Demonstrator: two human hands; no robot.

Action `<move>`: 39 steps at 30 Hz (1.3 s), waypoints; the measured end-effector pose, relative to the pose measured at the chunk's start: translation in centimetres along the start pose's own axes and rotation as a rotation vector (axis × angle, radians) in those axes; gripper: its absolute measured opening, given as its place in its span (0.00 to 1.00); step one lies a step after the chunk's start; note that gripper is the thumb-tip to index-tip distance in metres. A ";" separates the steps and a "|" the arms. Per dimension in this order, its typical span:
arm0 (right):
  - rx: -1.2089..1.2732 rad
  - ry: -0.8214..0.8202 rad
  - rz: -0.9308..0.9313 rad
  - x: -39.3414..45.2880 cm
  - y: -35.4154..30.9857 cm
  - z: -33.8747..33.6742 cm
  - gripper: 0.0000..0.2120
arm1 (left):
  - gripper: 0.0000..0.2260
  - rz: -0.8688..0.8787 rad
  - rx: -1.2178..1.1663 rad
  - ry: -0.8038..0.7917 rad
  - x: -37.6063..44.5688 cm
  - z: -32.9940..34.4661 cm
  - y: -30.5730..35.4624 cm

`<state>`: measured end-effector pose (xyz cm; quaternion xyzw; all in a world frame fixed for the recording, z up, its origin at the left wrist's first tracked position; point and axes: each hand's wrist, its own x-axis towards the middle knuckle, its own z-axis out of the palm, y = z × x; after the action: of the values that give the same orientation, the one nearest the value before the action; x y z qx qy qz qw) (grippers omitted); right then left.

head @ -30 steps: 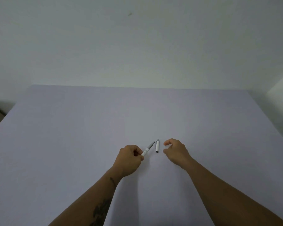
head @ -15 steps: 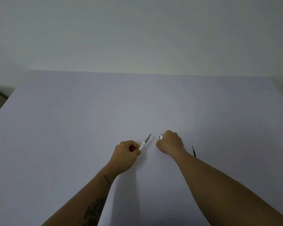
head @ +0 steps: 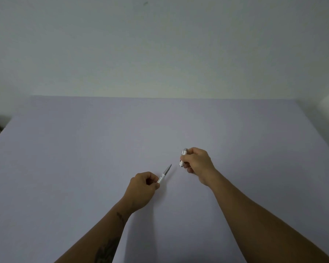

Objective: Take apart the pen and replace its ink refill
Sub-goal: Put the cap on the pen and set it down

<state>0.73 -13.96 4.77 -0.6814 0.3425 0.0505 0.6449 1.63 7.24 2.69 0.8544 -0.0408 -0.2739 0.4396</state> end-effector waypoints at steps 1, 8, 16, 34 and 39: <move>0.053 0.009 -0.017 -0.3 -0.2 0.1 0.05 | 0.03 0.004 0.000 0.000 -0.1 -0.1 0.0; 0.111 -0.032 -0.060 -2.1 -0.4 1.2 0.05 | 0.04 0.029 0.018 -0.004 -1.0 -0.6 0.3; 0.108 -0.073 -0.005 -3.3 0.6 2.4 0.03 | 0.06 0.085 0.004 0.033 -1.2 -0.9 1.2; 0.028 0.003 -0.135 -4.0 -0.6 2.0 0.04 | 0.05 0.144 -0.123 0.181 -1.6 1.5 3.5; -0.063 0.058 -0.124 -4.0 0.4 2.3 0.07 | 0.07 0.179 -0.103 0.180 -1.6 2.8 3.7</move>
<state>-1.66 -10.25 6.14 -0.7225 0.3163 0.0013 0.6148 -0.49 3.42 4.98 0.8447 -0.0633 -0.1575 0.5076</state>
